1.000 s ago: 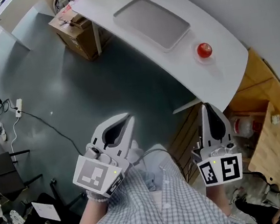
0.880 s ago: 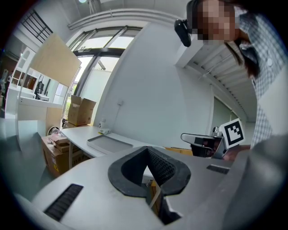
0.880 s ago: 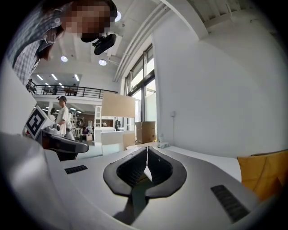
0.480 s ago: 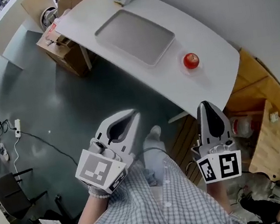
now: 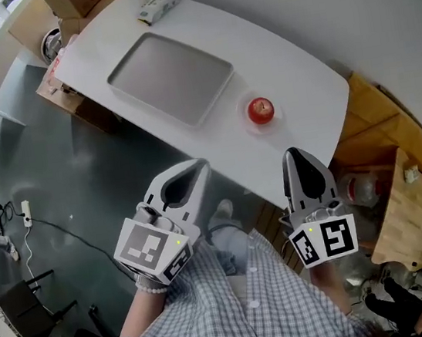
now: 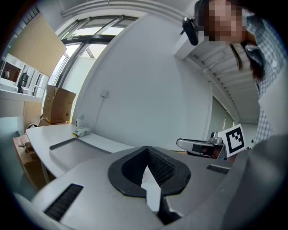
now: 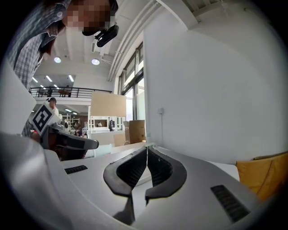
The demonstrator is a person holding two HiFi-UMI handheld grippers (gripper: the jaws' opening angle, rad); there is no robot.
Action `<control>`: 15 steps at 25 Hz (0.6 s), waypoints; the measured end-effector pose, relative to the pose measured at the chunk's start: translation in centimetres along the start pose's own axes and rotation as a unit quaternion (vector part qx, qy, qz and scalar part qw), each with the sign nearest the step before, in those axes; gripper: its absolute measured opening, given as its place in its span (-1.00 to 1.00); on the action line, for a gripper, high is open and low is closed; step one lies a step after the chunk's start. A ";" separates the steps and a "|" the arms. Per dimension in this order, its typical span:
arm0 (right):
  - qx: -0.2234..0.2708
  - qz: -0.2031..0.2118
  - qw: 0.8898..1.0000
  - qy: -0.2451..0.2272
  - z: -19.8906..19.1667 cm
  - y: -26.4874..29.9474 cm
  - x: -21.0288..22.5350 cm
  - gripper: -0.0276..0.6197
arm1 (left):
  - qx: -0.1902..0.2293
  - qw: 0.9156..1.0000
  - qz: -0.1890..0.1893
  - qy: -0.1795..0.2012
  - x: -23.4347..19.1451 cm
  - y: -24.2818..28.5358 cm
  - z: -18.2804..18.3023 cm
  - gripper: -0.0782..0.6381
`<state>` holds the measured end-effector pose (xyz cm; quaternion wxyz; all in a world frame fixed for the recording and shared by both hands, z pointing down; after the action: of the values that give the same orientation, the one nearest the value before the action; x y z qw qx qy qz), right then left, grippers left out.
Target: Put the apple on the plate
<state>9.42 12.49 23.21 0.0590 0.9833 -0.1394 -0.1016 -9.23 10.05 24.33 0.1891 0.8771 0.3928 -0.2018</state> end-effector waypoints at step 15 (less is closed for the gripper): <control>-0.056 -0.029 0.998 0.019 -5.2 4.0 6.8 -0.84 | -0.078 0.997 -0.002 -0.005 -3.0 10.8 -1.2 -0.76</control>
<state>15.86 7.15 27.59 0.1131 0.9839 -0.1033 -0.0922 -2.53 2.12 28.73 0.2584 0.8579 0.4080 -0.1753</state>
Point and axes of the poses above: the fingertips, and each gripper's own axes: y forward along the fingers, x to its right, z out of its top, the point moved 4 cm from there along -y, backward along the fingers, and after that the axes turned 12 degrees about -y, right-handed, at the moved point
